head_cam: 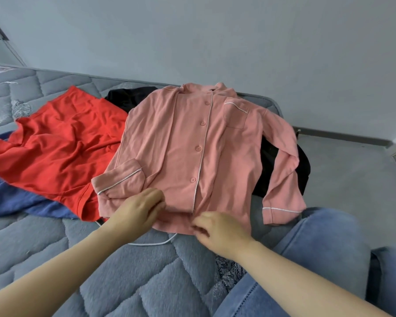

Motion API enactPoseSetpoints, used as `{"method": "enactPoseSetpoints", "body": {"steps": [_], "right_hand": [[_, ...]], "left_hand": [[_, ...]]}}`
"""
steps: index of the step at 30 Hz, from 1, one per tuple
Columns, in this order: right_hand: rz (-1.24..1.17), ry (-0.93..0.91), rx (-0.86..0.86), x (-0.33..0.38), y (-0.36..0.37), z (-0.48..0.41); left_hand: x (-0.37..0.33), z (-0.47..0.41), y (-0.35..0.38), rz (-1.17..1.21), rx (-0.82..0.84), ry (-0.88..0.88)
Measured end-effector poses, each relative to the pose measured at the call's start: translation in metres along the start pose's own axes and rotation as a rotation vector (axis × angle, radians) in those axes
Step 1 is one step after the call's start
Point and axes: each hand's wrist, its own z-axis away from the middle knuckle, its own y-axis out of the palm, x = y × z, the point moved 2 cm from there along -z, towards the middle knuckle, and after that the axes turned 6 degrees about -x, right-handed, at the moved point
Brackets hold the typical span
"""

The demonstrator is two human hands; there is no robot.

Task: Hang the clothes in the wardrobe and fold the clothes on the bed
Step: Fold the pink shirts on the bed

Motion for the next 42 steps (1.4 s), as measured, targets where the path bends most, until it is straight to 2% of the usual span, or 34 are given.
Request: {"method": "enactPoseSetpoints", "body": {"steps": [1, 4, 8, 11, 13, 19, 22, 26, 28, 32, 34, 37, 42], "right_hand": [[0.019, 0.002, 0.024, 0.001, 0.003, 0.000], [0.016, 0.149, -0.112, -0.016, -0.012, 0.003], [0.157, 0.481, -0.269, -0.058, -0.035, 0.024], [-0.018, 0.844, -0.266, -0.080, -0.035, 0.039], [-0.136, 0.928, -0.227, -0.084, -0.030, 0.039], [-0.417, 1.002, -0.111, -0.086, -0.023, 0.029], [-0.497, 1.008, -0.181, -0.088, -0.030, 0.039], [-0.433, 1.024, -0.200, -0.097, -0.044, 0.064], [-0.343, 1.010, -0.136, -0.099, -0.047, 0.070], [-0.312, 1.067, 0.080, -0.094, -0.045, 0.069], [-0.229, 1.024, 0.030, -0.095, -0.048, 0.065], [-0.161, 0.977, -0.139, -0.099, -0.055, 0.058], [-0.271, 0.953, -0.345, -0.113, -0.066, 0.036]], "left_hand": [[-0.003, 0.001, 0.007, -0.067, 0.115, 0.052], [-0.008, 0.005, 0.036, -0.240, 0.380, 0.059], [-0.023, -0.007, 0.061, -0.228, 0.336, 0.075], [-0.033, -0.015, 0.072, -0.234, 0.297, 0.086], [-0.038, -0.019, 0.077, -0.244, 0.269, 0.070], [-0.040, -0.027, 0.067, -0.198, 0.295, 0.114], [-0.033, -0.028, 0.044, -0.191, 0.355, 0.172], [-0.024, -0.029, 0.033, -0.322, 0.465, 0.109], [-0.032, -0.032, 0.042, -0.334, 0.496, 0.123], [-0.054, -0.044, 0.064, -0.462, 0.594, 0.110], [-0.058, -0.051, 0.068, -0.428, 0.561, 0.069], [-0.061, -0.062, 0.073, -0.383, 0.440, 0.088], [-0.065, -0.086, 0.081, -0.306, 0.269, 0.064]]}}
